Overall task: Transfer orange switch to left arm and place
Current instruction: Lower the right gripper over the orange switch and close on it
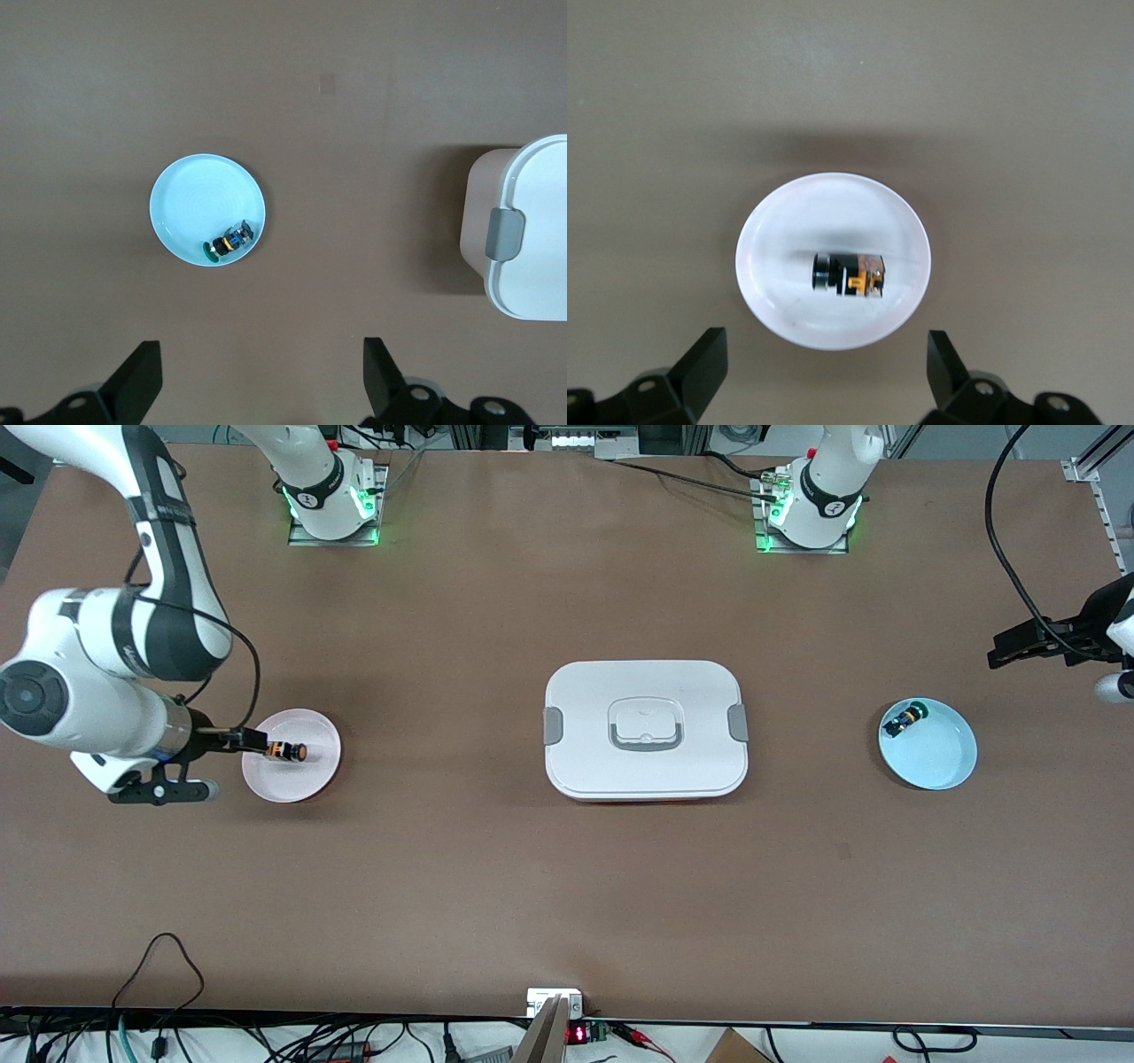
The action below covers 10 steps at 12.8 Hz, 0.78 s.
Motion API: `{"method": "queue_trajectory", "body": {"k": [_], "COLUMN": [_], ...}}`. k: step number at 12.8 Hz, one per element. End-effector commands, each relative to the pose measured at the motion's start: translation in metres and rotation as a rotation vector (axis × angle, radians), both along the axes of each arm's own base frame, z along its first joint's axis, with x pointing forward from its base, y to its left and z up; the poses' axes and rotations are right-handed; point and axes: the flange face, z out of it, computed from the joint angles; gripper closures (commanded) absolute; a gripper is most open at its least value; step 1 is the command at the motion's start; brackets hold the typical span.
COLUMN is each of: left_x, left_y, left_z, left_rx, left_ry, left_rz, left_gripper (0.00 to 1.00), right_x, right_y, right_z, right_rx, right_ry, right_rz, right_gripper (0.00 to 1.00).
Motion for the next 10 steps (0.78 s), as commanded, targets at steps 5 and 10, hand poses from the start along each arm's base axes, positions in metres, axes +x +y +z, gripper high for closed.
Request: {"method": "queue_trajectory", "body": {"k": [5, 10], "left_x": [0.004, 0.004], "left_y": [0.003, 0.003], "left_z": [0.003, 0.003], "left_rx": [-0.013, -0.011], "left_ry": [-0.009, -0.009], "left_rz": [-0.016, -0.016], "left_gripper": [0.00, 0.00], "right_x": [-0.035, -0.041], "right_y": [-0.016, -0.033], "right_z": [-0.081, -0.121], "right_rx": [0.016, 0.018], "right_ry": [-0.089, -0.073], "right_rz": [0.044, 0.029], "right_gripper": [0.00, 0.00]}}
